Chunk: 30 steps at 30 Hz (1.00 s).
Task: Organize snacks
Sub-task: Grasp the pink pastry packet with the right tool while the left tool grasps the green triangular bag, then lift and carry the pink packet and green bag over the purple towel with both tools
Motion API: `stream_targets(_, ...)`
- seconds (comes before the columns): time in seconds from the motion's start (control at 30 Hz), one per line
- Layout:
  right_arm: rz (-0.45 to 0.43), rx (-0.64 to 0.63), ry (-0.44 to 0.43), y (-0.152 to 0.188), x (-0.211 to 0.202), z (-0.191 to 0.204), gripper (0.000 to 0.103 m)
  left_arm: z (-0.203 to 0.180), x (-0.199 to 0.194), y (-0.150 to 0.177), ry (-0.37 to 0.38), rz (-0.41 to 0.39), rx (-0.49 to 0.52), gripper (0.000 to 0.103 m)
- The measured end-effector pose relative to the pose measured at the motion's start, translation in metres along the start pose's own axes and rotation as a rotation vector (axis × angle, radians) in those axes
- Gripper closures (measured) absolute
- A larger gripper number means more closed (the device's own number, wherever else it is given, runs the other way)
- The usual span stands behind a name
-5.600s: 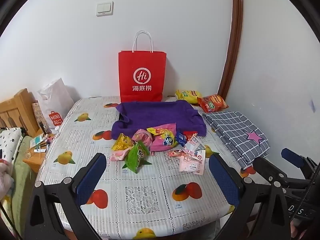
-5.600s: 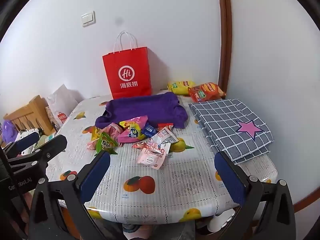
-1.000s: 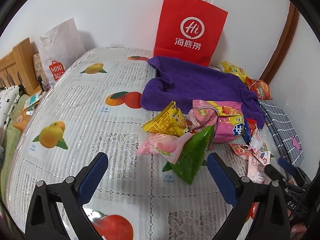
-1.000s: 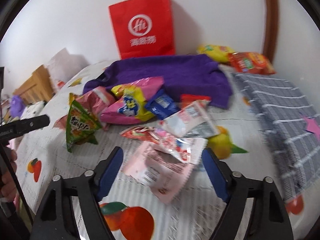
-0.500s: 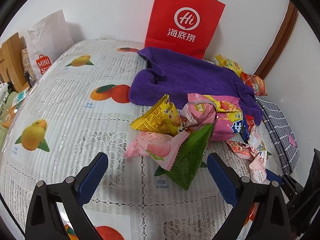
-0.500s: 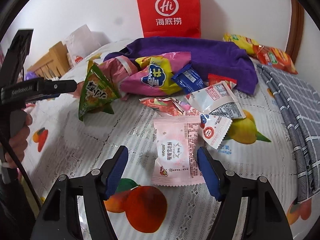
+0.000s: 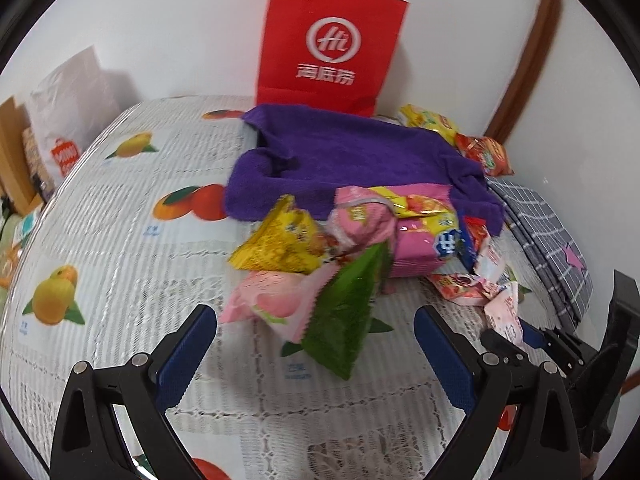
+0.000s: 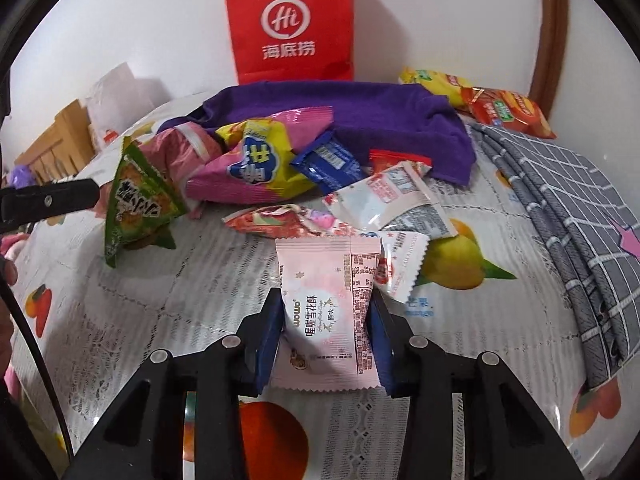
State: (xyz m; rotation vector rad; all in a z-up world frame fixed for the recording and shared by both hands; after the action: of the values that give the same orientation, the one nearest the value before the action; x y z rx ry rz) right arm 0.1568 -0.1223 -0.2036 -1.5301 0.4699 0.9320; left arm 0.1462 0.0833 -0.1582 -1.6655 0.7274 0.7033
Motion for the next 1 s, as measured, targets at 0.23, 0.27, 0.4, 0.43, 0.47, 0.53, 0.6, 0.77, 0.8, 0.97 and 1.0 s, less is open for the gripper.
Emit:
stream_targets(0.23,-0.005,0.032,-0.023,0.0,0.001,-0.005,0.062,-0.009,0.022,0.014,0.015,0.068,0.039,0.024)
stream_targets(0.27,-0.005,0.029,-0.021,0.0,0.001,-0.005,0.062,-0.009,0.023,0.015,0.015,0.071,0.037,0.025)
stream_targets(0.4,-0.005,0.022,-0.022,-0.001,0.001,-0.005,0.062,-0.005,0.036,0.012,0.037,0.085,-0.008,0.026)
stream_targets(0.43,-0.005,0.028,-0.028,-0.001,0.001,-0.006,0.062,-0.005,0.036,0.01,0.041,0.085,-0.017,0.026)
stream_targets(0.47,-0.005,0.031,-0.032,-0.001,0.001,-0.006,0.062,-0.005,0.037,0.008,0.044,0.083,-0.027,0.026)
stream_targets(0.53,-0.006,0.037,-0.039,-0.001,0.002,-0.007,0.062,-0.006,0.042,0.003,0.032,0.081,-0.034,0.032)
stream_targets(0.6,-0.007,0.032,-0.037,-0.001,0.002,-0.007,0.062,-0.009,0.047,0.002,0.004,0.099,-0.022,0.053)
stream_targets(0.77,-0.014,0.022,-0.067,0.0,0.0,-0.005,0.062,-0.014,0.042,0.006,0.004,0.096,-0.014,0.057)
stream_targets(0.8,-0.016,0.023,-0.07,0.0,0.0,-0.005,0.062,-0.015,0.039,0.008,-0.002,0.097,-0.004,0.057)
stream_targets(0.97,-0.024,0.017,-0.065,0.0,-0.006,-0.004,0.062,-0.017,0.022,0.014,0.006,0.105,0.014,0.058)
stream_targets(1.0,-0.025,0.018,-0.06,-0.001,-0.008,-0.004,0.062,-0.017,0.019,0.014,0.011,0.104,0.012,0.058)
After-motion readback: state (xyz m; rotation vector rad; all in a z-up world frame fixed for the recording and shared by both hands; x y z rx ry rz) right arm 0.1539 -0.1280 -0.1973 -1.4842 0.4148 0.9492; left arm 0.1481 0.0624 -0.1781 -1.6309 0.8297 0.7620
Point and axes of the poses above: each gripper's, at about its wrist camera, not at the fingertips, and x roughly the way its jaws point, z to its left, y to its underside, the point moved 2 cm from there along x, roughly the way its jaws point
